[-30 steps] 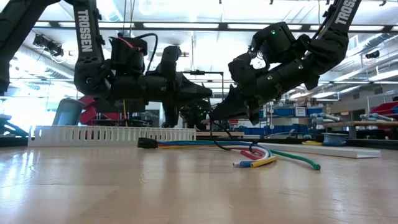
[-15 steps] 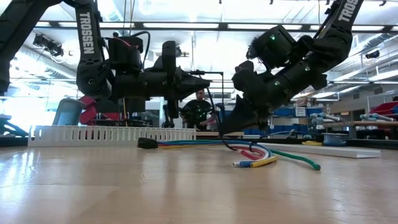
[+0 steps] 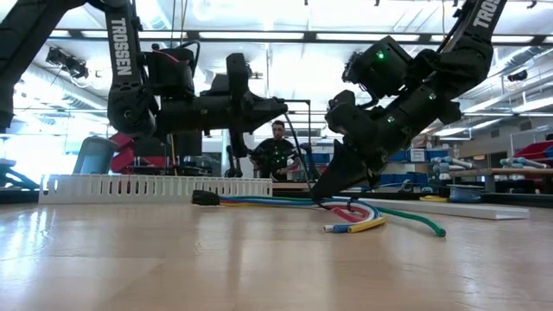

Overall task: Ziptie cables
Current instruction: Wrap the cable wires with the black zip tie

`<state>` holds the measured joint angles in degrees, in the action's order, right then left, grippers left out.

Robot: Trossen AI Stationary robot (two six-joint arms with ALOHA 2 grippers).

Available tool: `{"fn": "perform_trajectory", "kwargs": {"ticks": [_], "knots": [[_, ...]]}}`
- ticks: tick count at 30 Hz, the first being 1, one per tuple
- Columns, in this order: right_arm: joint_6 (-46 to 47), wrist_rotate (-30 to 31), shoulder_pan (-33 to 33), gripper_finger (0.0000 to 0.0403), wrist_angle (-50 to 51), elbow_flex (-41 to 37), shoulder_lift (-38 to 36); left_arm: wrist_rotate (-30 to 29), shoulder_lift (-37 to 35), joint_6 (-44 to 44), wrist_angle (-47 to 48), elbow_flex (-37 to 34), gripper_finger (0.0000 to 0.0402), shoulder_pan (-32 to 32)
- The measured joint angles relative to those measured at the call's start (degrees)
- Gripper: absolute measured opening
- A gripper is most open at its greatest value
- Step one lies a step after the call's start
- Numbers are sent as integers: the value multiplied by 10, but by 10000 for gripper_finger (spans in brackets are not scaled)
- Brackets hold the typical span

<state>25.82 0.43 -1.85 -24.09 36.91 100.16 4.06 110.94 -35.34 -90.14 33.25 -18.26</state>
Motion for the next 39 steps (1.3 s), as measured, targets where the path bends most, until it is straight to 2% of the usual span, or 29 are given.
{"fn": "perform_trajectory", "kwargs": {"ticks": [9,22,29,35,39], "knots": [[1,-6,2,0,2,0,0,-34,-1,0,0,0,0,-6],[2,-7,13,0,3,0,0,-30,-1,-9,1,0,6,-17],[2,-12,15,6,1,-1,2,-2,-4,-13,0,1,45,-18],[0,-11,15,40,-27,-1,2,70,-4,-6,17,1,88,-17],[-4,-4,14,61,-30,-2,-5,117,-4,40,18,1,110,-25]]}}
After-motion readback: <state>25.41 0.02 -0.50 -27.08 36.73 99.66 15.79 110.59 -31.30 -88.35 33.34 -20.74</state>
